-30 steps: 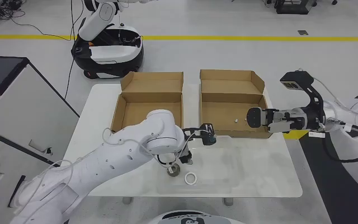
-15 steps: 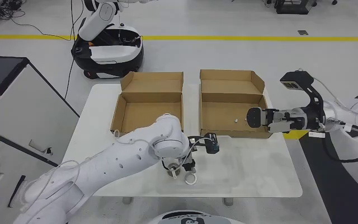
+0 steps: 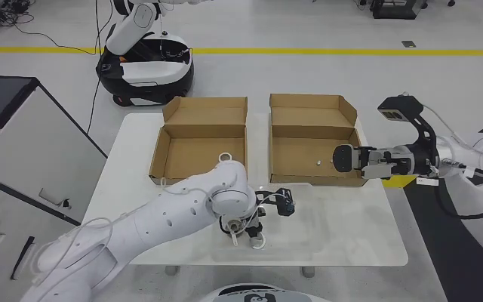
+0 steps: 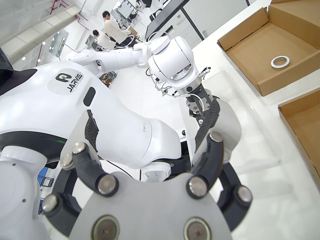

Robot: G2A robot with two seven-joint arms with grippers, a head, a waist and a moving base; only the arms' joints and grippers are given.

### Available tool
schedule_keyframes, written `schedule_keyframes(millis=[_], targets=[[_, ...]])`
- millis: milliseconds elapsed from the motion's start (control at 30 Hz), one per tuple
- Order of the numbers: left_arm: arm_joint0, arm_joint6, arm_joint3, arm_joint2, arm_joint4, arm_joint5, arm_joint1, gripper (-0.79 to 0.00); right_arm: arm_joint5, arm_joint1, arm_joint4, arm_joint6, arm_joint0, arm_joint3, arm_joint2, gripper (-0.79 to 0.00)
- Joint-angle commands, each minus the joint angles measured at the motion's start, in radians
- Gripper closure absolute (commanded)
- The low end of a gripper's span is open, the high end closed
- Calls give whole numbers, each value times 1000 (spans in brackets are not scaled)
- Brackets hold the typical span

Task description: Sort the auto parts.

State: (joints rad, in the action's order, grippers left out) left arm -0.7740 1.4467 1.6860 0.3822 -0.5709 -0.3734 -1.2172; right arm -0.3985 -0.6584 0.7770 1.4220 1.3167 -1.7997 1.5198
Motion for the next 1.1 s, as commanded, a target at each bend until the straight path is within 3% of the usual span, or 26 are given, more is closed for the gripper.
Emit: schedule_keyframes(millis=[0, 533, 867, 1067], targets=[[2, -2, -7, -7, 3, -2, -2, -486, 0, 0, 0, 0, 0, 0, 0, -785], [4, -19, -96, -43, 6, -12, -20, -388, 0, 0, 0, 0, 0, 0, 0, -785], [10, -40, -112, -48, -16, 3, -29, -354, 0, 0, 0, 0, 0, 0, 0, -785], [17, -56, -109, -41, -45, 23, -32, -289, 0, 0, 0, 0, 0, 0, 0, -785]])
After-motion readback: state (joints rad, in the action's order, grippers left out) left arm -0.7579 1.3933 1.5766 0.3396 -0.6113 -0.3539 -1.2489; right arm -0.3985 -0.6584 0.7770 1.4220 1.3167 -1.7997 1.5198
